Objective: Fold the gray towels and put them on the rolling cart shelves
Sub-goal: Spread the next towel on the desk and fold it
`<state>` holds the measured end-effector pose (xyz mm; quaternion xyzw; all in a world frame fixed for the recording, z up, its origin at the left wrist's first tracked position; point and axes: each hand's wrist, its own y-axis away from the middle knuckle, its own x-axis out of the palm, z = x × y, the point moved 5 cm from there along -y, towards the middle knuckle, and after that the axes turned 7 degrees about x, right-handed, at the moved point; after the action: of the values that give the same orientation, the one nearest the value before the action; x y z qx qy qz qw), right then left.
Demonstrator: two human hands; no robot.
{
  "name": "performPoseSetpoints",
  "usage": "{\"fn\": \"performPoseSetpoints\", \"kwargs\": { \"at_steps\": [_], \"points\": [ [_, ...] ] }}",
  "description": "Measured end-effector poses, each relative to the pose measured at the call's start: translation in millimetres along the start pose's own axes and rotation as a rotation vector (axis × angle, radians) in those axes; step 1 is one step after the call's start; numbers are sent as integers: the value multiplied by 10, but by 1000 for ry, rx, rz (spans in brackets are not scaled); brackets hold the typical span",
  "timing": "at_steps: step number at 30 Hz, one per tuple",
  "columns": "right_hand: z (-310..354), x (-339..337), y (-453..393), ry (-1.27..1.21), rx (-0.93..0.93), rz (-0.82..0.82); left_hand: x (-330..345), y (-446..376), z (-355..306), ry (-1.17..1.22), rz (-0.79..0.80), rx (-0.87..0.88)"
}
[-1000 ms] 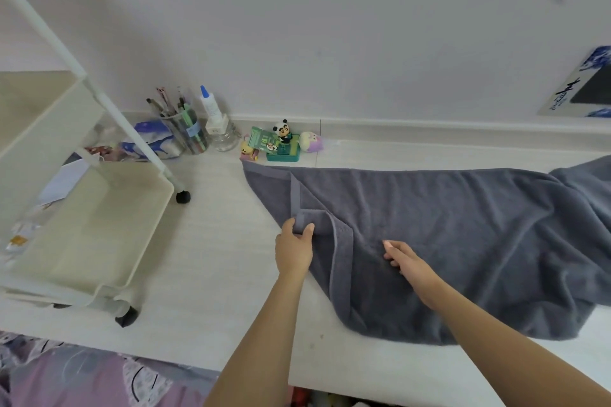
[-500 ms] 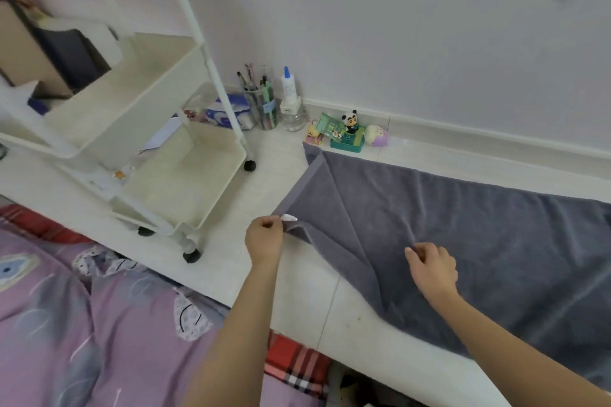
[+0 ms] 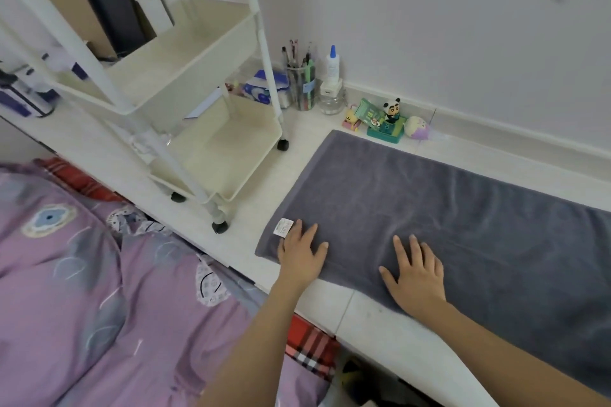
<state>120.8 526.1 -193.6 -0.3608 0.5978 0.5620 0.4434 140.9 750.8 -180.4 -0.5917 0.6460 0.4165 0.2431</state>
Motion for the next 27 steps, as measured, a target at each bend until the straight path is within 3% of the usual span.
{"fn": "performPoseSetpoints", "kwargs": {
  "at_steps": [3, 6, 9, 11, 15, 19, 22, 27],
  "points": [
    [10, -26, -144, -70, -75, 73, 86, -20, 170, -208, 136, 13],
    [-118, -127, -208, -211, -158, 114, 2, -117, 303, -252, 173, -49],
    [-383, -258, -68, -206, -115, -214, -76, -236, 221, -235, 151, -113],
    [-496, -210, 64, -176, -41, -326, -31, -252, 45, -251, 146, -40],
    [-549, 17, 176, -136, -81, -171, 306, -124, -243, -236, 266, 185],
    [-764, 48, 297, -242, -152, -133, 393, -116, -196, -356, 273, 198],
    [-1044, 100, 513, -209, -189, -203, 403, -103, -334, -295, 313, 225],
    [-1508, 187, 803, -228, -193, -223, 518, 227, -710, 16, 360, 436]
  ]
}}
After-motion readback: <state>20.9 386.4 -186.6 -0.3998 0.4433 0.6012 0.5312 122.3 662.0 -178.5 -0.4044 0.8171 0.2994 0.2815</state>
